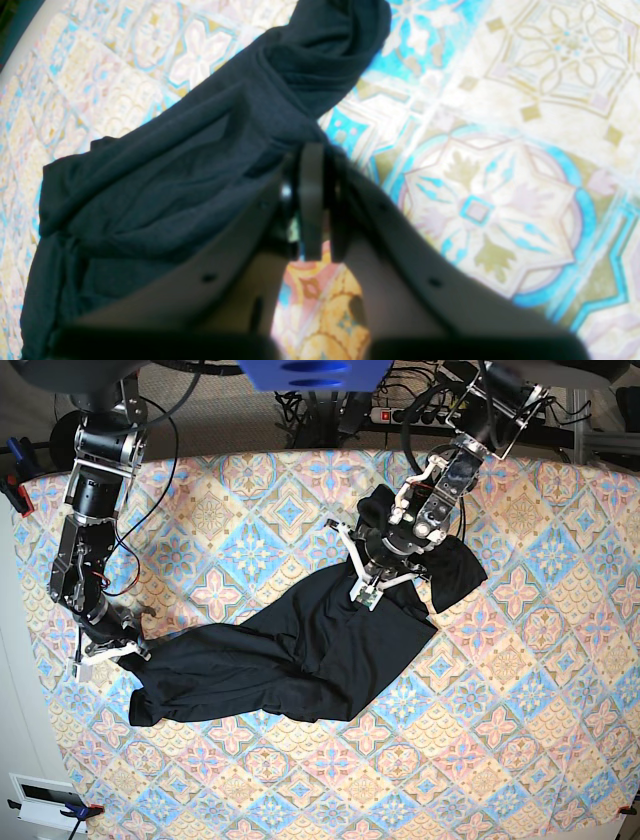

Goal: Layout the t-shirt on the table in an organized manner, then fold the t-shirt properly
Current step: 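Drag the held shirt end with the left gripper away from the right gripper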

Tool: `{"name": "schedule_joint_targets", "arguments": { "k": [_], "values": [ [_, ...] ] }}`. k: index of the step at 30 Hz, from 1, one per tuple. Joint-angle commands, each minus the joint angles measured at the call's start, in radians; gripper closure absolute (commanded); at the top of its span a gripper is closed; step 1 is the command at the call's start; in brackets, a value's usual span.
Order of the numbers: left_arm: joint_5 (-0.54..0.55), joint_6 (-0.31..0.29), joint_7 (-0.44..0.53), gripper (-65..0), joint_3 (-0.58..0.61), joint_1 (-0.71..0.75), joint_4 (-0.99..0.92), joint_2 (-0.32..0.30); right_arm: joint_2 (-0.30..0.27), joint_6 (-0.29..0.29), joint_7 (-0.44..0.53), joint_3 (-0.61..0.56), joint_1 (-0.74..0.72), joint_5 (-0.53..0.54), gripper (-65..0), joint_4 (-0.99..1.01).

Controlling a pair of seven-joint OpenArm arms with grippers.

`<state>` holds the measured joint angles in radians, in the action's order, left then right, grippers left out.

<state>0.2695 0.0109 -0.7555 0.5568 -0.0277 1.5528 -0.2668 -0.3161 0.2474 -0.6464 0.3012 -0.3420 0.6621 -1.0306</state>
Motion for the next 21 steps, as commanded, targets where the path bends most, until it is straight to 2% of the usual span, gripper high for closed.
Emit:
{"name": "schedule_joint_targets", "arguments": {
  "k": [1, 9, 13, 21],
  "values": [
    [0.035, -0.016, -0.146, 0.0, 0.019, 0.041, -0.019, -0.025, -0.018, 0.008, 0.024, 0.006, -0.027, 0.015, 0.0, -0.02],
    [0.037, -0.024, -0.135, 0.0, 0.021, 0.145, -0.015, -0.197, -0.022, 0.008, 0.024, 0.008, -0.027, 0.015, 0.0, -0.02],
    [0.037, -0.024, -0.077, 0.0, 0.019, 0.183, -0.015, -0.276, -0.022, 0.008, 0.024, 0.008, -0.029, 0.015, 0.0, -0.02],
    [0.037, -0.024, -0.058, 0.0, 0.013, 0.216, -0.015, -0.38, -0.022, 0.008, 0.024, 0.008, -0.029, 0.015, 0.0, -0.02]
  ]
}}
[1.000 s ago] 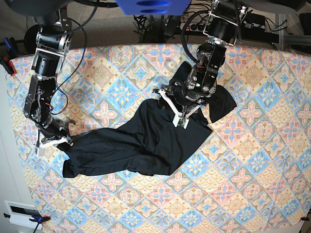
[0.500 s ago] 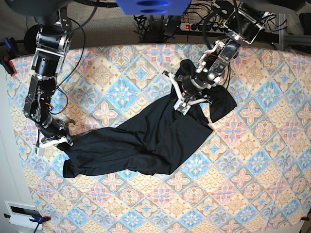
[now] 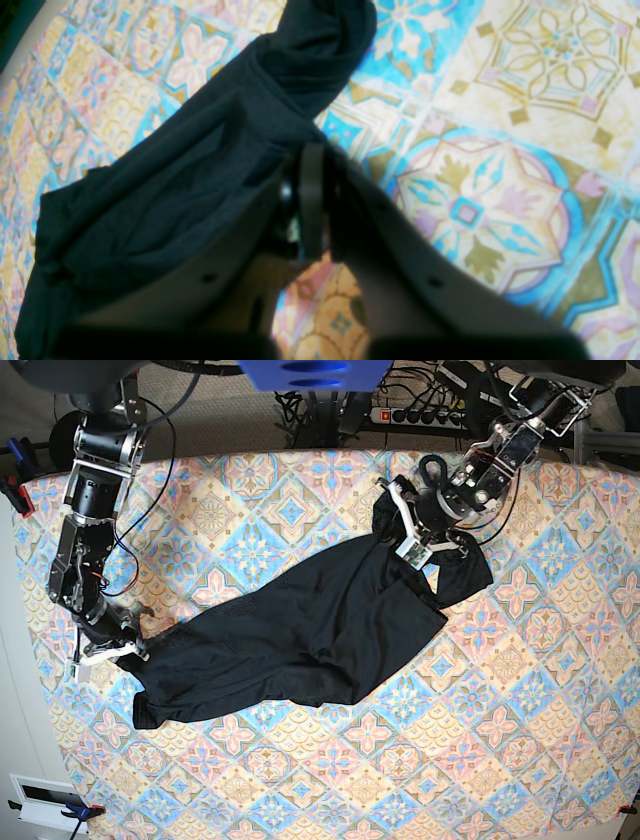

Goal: Layout the t-shirt on the table in an organized manner, then fold the t-shirt properly
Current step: 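Drag the held shirt end with the left gripper away from the right gripper, then release the shirt with the right gripper and raise it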

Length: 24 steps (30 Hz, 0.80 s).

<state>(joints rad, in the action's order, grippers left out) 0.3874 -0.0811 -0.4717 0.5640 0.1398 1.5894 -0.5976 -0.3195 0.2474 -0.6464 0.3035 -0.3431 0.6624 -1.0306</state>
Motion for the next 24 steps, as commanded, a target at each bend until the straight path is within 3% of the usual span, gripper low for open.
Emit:
{"name": "schedule_joint_targets", "arguments": {
  "k": [1, 6, 11, 21, 24],
  "values": [
    [-0.081, 0.068, -0.339, 0.0, 0.006, 0.051, -0.051, -0.063, -0.019, 0.008, 0.024, 0.006, -0.027, 0.015, 0.0, -0.02],
    [-0.078, 0.068, -0.287, 0.0, 0.006, 0.054, -0.053, -0.146, -0.022, 0.008, 0.024, 0.007, -0.027, 0.015, 0.0, -0.018],
    [-0.08, 0.07, -0.287, 0.0, 0.004, 0.054, -0.054, -0.177, -0.031, 0.008, 0.024, 0.007, -0.027, 0.015, 0.0, -0.02],
    [-0.075, 0.07, -0.287, 0.0, -0.002, 0.065, -0.054, -0.18, -0.033, 0.008, 0.023, 0.007, 0.002, 0.015, 0.0, -0.026],
    [-0.074, 0.068, -0.286, 0.0, -0.069, 0.093, -0.053, -0.175, -0.033, 0.008, 0.023, 0.007, 0.003, 0.015, 0.0, -0.026]
  ]
}}
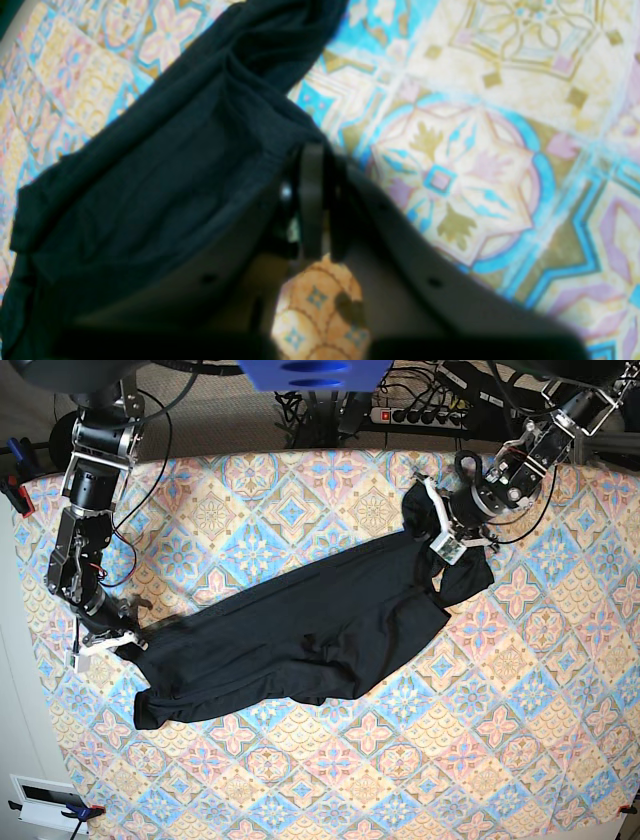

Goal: Layout the t-shirt on the table in an organized manner, then fold the t-shirt properly
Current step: 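Release the shirt with the right gripper and raise it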

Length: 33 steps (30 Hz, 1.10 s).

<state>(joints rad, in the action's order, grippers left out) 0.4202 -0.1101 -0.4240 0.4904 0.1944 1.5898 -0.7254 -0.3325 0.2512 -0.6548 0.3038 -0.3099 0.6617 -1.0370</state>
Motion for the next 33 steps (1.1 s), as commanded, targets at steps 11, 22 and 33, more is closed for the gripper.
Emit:
{"name": "schedule_joint_targets", "arguments": {
  "k": [11, 22, 33],
  "values": [
    [-0.105, 0.097, -0.307, -12.6, -0.279, 0.158, 0.086, 0.013, -0.046, 0.004, 0.023, 0.007, 0.044, 0.016, 0.0, -0.136],
    [-0.105, 0.095, -0.307, -31.5, -0.347, 0.184, 0.097, 0.046, -0.046, 0.004, -0.061, 0.203, 0.188, 0.016, -3.8, -0.357],
    [-0.105, 0.095, -0.356, -39.0, -0.437, 0.187, 0.257, 0.048, -0.044, 0.004, -0.095, 0.292, 0.343, 0.017, -9.4, -0.612]
  ]
}}
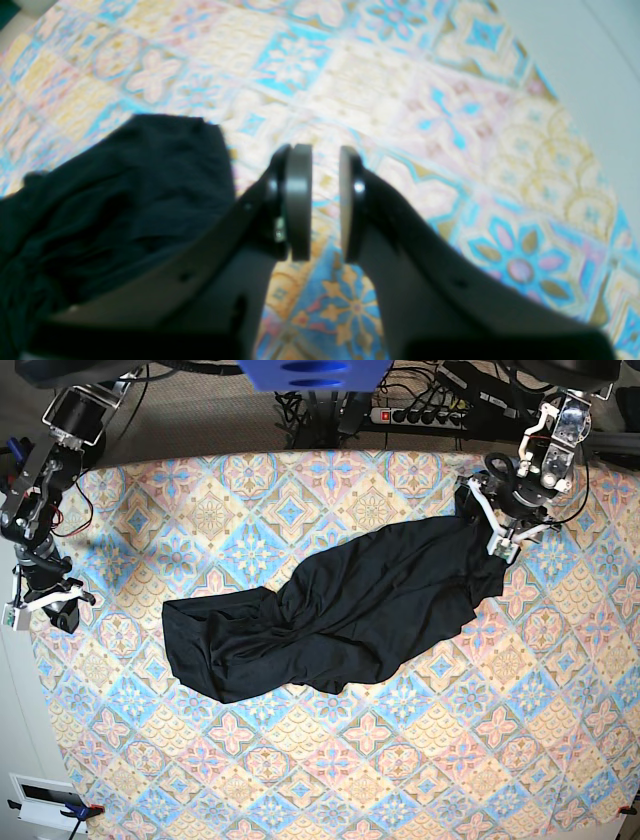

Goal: Layout the t-shirt on the table in an organized manner, then fold the t-shirt properly
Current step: 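Release the shirt with the right gripper and raise it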

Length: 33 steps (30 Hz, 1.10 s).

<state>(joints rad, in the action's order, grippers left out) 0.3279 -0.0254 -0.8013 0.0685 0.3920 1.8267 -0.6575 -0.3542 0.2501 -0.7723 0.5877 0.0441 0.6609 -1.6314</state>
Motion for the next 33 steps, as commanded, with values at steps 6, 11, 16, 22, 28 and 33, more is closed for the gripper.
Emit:
{"name": "schedule_joint_targets", "arguments": {
  "k": [6, 11, 16, 22, 28, 33],
  "values": [
    [0.079, -0.052, -0.016, -38.8, -0.275, -0.014, 0.164, 0.087, -0.013, 0.005, 0.018, 0.002, 0.027, 0.018, -9.4, -0.138],
    [0.257, -0.074, -0.082, -38.7, -0.408, -0.077, 0.175, 0.198, 0.024, 0.005, 0.018, 0.004, 0.047, 0.018, -9.4, -0.155],
    [0.323, -0.074, -0.204, -38.7, -0.407, -0.158, 0.172, 0.324, 0.047, 0.005, 0.018, 0.002, 0.063, 0.02, -9.5, -0.181],
    [0.319, -0.074, -0.313, -38.7, -0.407, -0.218, 0.17, 0.5, 0.091, 0.005, 0.018, -0.105, 0.15, 0.02, -9.5, -0.309],
    [0.316, -0.067, -0.326, -38.7, -0.407, -0.239, 0.167, 0.537, 0.093, 0.005, 0.024, -0.278, 0.222, 0.018, -9.5, -0.329],
    [0.316, -0.066, -0.324, -38.7, -0.414, -0.264, 0.106, 0.532, 0.094, 0.005, 0.026, -0.366, 0.28, 0.018, -9.5, -0.33]
  ]
}}
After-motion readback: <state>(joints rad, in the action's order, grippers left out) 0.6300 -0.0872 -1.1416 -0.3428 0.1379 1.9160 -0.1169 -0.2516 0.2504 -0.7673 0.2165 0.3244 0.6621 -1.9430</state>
